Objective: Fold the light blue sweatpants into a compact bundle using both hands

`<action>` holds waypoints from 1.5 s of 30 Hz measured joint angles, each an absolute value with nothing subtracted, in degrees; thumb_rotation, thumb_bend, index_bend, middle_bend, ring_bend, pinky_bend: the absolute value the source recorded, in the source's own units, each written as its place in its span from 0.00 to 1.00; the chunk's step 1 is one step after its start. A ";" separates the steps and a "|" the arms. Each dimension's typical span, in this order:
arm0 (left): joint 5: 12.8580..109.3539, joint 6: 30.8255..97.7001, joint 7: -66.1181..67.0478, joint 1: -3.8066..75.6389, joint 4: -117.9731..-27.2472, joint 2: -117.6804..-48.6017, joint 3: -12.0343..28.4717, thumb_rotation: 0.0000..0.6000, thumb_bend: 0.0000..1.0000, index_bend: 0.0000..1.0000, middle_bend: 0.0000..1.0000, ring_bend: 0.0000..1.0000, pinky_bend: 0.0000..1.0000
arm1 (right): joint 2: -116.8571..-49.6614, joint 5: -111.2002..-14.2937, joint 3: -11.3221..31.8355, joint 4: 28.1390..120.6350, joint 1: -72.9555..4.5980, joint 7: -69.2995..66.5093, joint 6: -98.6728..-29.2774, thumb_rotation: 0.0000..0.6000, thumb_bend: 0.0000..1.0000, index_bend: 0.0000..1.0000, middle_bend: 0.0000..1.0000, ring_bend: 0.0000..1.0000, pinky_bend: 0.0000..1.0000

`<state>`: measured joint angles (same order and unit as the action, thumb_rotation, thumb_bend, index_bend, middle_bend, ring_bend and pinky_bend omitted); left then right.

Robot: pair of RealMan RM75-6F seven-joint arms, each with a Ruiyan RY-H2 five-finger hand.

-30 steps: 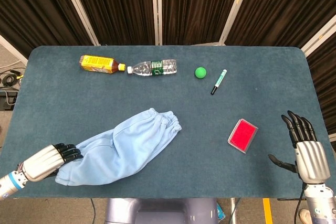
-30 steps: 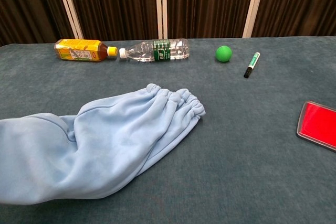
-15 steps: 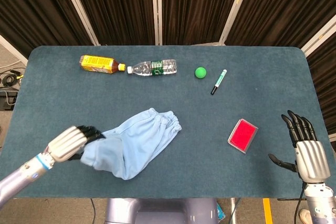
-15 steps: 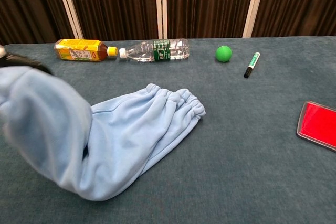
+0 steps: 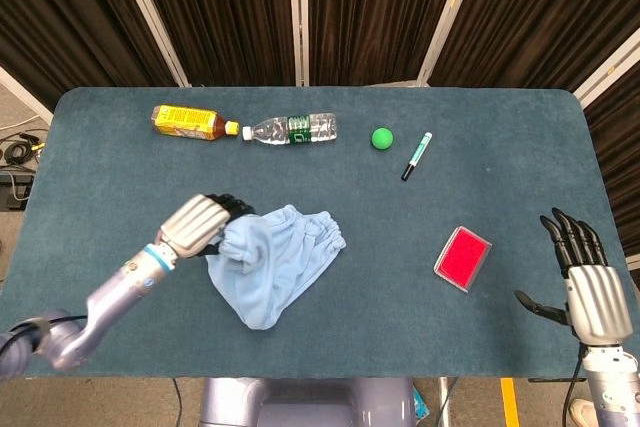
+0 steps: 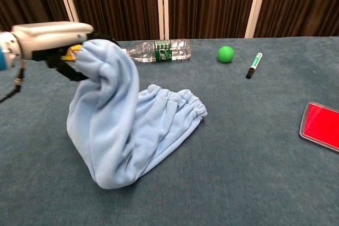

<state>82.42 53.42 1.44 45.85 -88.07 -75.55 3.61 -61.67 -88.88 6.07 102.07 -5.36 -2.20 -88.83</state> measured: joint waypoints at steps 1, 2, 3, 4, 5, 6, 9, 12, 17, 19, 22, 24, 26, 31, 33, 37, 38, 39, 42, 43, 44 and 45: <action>81.92 52.73 1.95 46.40 -87.42 -76.76 4.08 1.00 0.70 0.72 0.54 0.51 0.43 | -61.67 -88.81 6.09 102.07 -5.38 -2.20 -88.79 1.00 0.00 0.04 0.00 0.00 0.00; 81.57 52.15 2.35 46.82 -86.90 -77.61 4.33 1.00 0.70 0.71 0.53 0.51 0.41 | -61.67 -88.74 6.12 102.07 -5.40 -2.21 -88.75 1.00 0.00 0.04 0.00 0.00 0.00; 81.17 51.53 2.79 47.22 -86.34 -78.44 4.55 1.00 0.70 0.70 0.52 0.50 0.40 | -61.67 -88.59 6.19 102.07 -5.42 -2.25 -88.71 1.00 0.00 0.04 0.00 0.00 0.00; 80.50 50.66 3.43 47.75 -85.57 -79.57 4.84 1.00 0.70 0.68 0.51 0.49 0.38 | -61.67 -88.44 6.27 102.06 -5.44 -2.28 -88.69 1.00 0.00 0.04 0.00 0.00 0.00; 79.85 49.99 3.95 48.14 -84.97 -80.44 5.07 1.00 0.70 0.65 0.49 0.47 0.36 | -61.66 -88.26 6.37 102.05 -5.46 -2.33 -88.66 1.00 0.00 0.04 0.00 0.00 0.00; 78.81 49.06 4.67 48.67 -84.16 -81.61 5.39 1.00 0.70 0.63 0.47 0.45 0.35 | -61.65 -87.98 6.52 102.03 -5.50 -2.41 -88.62 1.00 0.00 0.04 0.00 0.00 0.00; 76.01 47.07 6.67 50.06 -81.85 -84.91 6.39 1.00 0.63 0.36 0.31 0.31 0.27 | -61.60 -87.18 6.90 101.89 -5.67 -2.64 -88.29 1.00 0.00 0.04 0.00 0.00 0.00; 74.31 45.94 7.96 51.21 -79.47 -87.76 7.27 1.00 0.46 0.02 0.04 0.07 0.12 | -61.60 -86.46 7.11 101.59 -5.84 -2.75 -87.80 1.00 0.00 0.04 0.00 0.00 0.00; 73.25 45.01 8.36 52.59 -75.58 -91.75 8.24 1.00 0.34 0.00 0.00 0.00 0.00 | -61.58 -85.86 7.23 101.14 -6.07 -3.10 -87.12 1.00 0.00 0.04 0.00 0.00 0.00; 73.49 45.73 7.65 52.69 -74.83 -92.72 8.63 1.00 0.32 0.00 0.00 0.00 0.00 | -61.54 -85.89 7.23 101.15 -6.07 -3.17 -87.13 1.00 0.00 0.04 0.00 0.00 0.00; 74.97 48.08 5.69 52.54 -74.56 -93.57 9.17 1.00 0.30 0.00 0.00 0.00 0.00 | -61.46 -85.91 7.27 101.20 -6.04 -3.28 -87.23 1.00 0.00 0.04 0.00 0.00 0.00; 76.99 50.53 4.11 52.32 -74.57 -93.84 9.45 1.00 0.30 0.00 0.00 0.00 0.00 | -61.41 -85.91 7.26 101.21 -6.01 -3.40 -87.25 1.00 0.00 0.04 0.00 0.00 0.00; 79.09 53.04 2.27 52.06 -74.75 -93.82 9.65 1.00 0.31 0.00 0.00 0.00 0.00 | -61.39 -86.06 7.22 101.22 -6.00 -3.44 -87.27 1.00 0.00 0.04 0.00 0.00 0.00; 84.21 58.86 -3.71 51.00 -77.50 -91.24 10.18 1.00 0.33 0.00 0.00 0.00 0.00 | -61.45 -86.96 6.91 101.31 -5.96 -3.35 -87.54 1.00 0.00 0.05 0.00 0.00 0.00; 84.86 59.53 -4.71 50.53 -79.26 -89.39 10.19 1.00 0.37 0.00 0.00 0.00 0.01 | -61.40 -87.12 6.83 101.49 -5.90 -3.36 -87.64 1.00 0.00 0.05 0.00 0.00 0.00; 85.87 60.07 -6.09 49.12 -83.12 -84.38 9.22 1.00 0.50 0.07 0.01 0.04 0.12 | -61.26 -87.41 6.79 101.79 -5.78 -3.48 -87.97 1.00 0.00 0.06 0.00 0.00 0.00; 86.13 60.00 -6.17 48.77 -83.70 -83.31 8.66 1.00 0.54 0.11 0.03 0.07 0.15 | -61.23 -87.45 6.75 101.83 -5.78 -3.50 -87.94 1.00 0.00 0.06 0.00 0.00 0.00; 86.39 59.86 -6.25 48.43 -84.21 -82.33 7.97 1.00 0.57 0.15 0.05 0.09 0.17 | -61.19 -87.49 6.71 101.88 -5.78 -3.51 -87.90 1.00 0.00 0.06 0.00 0.00 0.00; 87.58 59.33 -6.96 47.28 -85.13 -80.78 5.35 1.00 0.63 0.26 0.14 0.18 0.24 | -61.14 -87.57 6.68 102.02 -5.78 -3.44 -87.90 1.00 0.00 0.06 0.00 0.00 0.00; 88.08 59.26 -7.35 47.05 -85.07 -80.79 4.70 1.00 0.65 0.29 0.17 0.20 0.26 | -61.14 -87.58 6.68 102.05 -5.78 -3.42 -87.92 1.00 0.00 0.06 0.00 0.00 0.00; 88.64 59.20 -7.75 46.84 -84.90 -80.91 4.05 1.00 0.65 0.31 0.19 0.22 0.27 | -61.13 -87.58 6.69 102.09 -5.76 -3.38 -87.98 1.00 0.00 0.06 0.00 0.00 0.00; 89.34 59.12 -8.12 46.47 -84.49 -81.23 3.00 1.00 0.66 0.32 0.20 0.22 0.27 | -61.10 -87.48 6.75 102.13 -5.73 -3.39 -88.05 1.00 0.00 0.06 0.00 0.00 0.00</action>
